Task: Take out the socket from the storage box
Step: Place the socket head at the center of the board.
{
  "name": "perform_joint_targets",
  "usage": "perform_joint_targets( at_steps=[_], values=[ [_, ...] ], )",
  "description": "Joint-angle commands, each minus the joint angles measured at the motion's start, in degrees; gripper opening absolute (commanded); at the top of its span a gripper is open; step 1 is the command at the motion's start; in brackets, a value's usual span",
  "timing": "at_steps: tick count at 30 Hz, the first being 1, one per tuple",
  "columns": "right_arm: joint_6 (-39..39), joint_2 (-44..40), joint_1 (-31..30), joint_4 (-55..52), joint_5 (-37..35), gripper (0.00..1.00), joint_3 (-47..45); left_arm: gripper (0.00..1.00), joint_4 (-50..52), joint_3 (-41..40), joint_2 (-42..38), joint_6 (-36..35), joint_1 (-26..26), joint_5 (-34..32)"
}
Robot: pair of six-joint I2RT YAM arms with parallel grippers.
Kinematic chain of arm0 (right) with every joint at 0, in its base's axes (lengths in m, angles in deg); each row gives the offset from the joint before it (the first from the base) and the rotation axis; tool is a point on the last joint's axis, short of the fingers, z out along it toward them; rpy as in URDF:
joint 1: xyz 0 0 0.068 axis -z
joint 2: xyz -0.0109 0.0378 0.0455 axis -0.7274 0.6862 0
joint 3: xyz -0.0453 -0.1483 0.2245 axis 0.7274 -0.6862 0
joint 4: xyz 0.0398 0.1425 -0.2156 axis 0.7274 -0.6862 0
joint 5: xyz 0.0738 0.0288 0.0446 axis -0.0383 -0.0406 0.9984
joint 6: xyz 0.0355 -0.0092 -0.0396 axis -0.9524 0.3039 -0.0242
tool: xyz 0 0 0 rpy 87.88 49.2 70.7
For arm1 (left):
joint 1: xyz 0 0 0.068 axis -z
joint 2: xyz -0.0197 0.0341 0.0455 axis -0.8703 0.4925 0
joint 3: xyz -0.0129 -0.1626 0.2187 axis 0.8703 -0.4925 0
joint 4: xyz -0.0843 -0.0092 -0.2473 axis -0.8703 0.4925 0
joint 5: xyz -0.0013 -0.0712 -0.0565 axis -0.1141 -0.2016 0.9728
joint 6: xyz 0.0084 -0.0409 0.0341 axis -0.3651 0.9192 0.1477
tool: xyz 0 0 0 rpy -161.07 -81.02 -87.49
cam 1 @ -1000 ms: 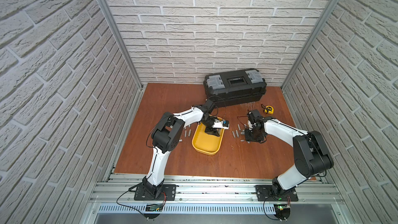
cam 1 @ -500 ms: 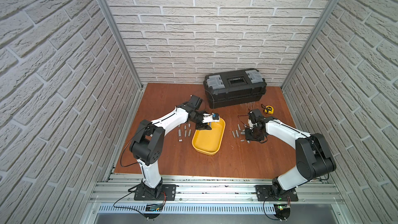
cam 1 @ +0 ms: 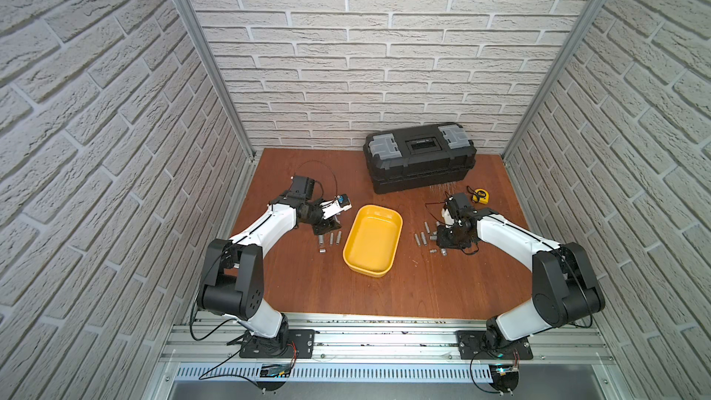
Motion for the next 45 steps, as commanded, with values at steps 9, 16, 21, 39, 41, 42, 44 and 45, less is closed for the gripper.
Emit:
perform_joint_targets(
  at_steps=[9,16,21,39,41,42,44,45],
  values=[
    [1.61,-1.98,0.62,2.23,0.96,0.41,-1.56,0.38,4.55,-5.07,-3.45,-1.73,-11.58,0.45],
    [2.01,-1.81,0.98,2.77,1.45,0.41,-1.81,0.39,9.02,-3.86,-0.3,-4.99,-16.06,0.36],
    [2.06,-1.81,1.5,3.16,1.8,0.41,-2.42,0.39,9.72,-3.64,2.75,-5.62,-16.12,0.42],
    [1.97,-2.84,3.5,4.0,2.33,0.4,-4.19,0.47,10.9,-3.42,9.22,-6.72,-12.41,-2.44],
    [2.04,-2.86,3.62,3.91,2.42,0.4,-4.19,0.48,10.89,-3.42,9.55,-6.73,-12.31,-2.63],
    [2.09,-2.86,3.7,3.91,2.42,0.4,-4.14,0.49,10.83,-3.42,9.6,-6.69,-12.32,-2.73],
    [2.06,-2.86,3.75,3.91,2.42,0.4,-4.24,0.53,10.91,-3.4,9.8,-6.82,-12.33,-2.84],
    [2.07,-2.94,3.77,3.97,2.42,0.4,-4.23,0.55,11.2,-3.33,9.8,-7.0,-12.26,-2.76]
  ],
)
